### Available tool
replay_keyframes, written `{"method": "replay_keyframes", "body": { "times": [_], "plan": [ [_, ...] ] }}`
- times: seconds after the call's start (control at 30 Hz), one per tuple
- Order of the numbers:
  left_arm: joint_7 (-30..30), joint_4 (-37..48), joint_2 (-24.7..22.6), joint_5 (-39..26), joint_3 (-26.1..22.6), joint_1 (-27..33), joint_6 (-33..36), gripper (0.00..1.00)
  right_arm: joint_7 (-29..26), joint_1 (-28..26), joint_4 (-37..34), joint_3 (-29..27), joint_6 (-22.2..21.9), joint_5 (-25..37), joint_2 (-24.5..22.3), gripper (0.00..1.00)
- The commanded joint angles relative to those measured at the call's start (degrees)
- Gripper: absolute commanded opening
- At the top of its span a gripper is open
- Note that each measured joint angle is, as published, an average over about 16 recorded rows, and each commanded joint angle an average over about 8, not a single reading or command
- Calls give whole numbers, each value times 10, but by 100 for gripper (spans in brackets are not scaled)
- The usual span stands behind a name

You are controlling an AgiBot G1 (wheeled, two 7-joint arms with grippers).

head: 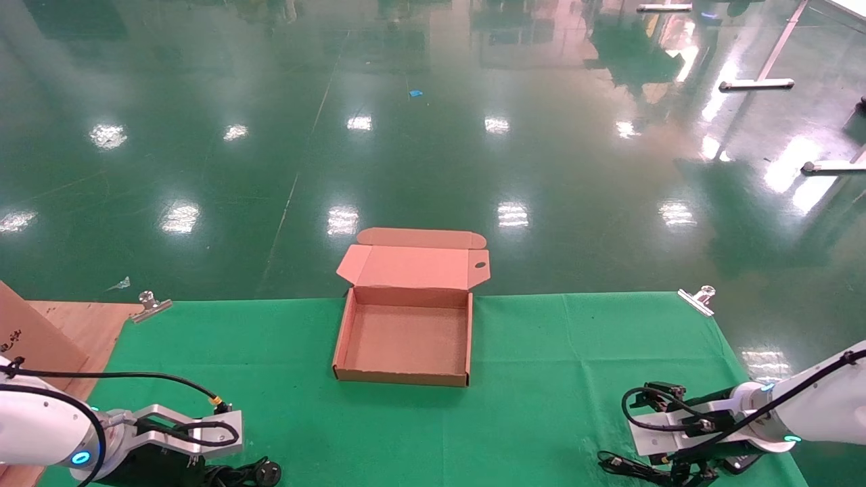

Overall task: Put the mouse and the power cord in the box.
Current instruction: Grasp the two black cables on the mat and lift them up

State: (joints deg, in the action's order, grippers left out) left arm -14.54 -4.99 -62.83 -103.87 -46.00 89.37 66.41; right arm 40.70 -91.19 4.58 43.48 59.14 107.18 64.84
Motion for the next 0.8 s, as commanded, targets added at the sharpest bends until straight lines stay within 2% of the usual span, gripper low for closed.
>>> {"method": "replay_keyframes", "body": {
  "times": [0.03,0.37,0.5,0.53,0.57,0.73,0.8],
  "plan": [
    [-4,7,0,5,3,0,-1,100,4,-2,-7,-1,4,-2,-1,100],
    [-20,27,-1,15,10,3,2,100,23,-10,-26,-2,53,-4,-1,100],
    [-23,32,-1,17,11,4,1,100,23,-10,-34,-2,60,-5,-1,99],
    [-24,33,-1,17,12,4,0,100,22,-10,-36,-3,59,-6,-1,94],
    [-25,34,-1,18,12,4,-1,98,21,-10,-37,-3,57,-7,-1,85],
    [-34,36,0,19,13,4,-1,37,24,-5,-38,-4,45,-8,4,22],
    [-38,36,0,20,14,4,-1,12,27,-3,-37,-4,39,-8,6,3]
  ]
}}
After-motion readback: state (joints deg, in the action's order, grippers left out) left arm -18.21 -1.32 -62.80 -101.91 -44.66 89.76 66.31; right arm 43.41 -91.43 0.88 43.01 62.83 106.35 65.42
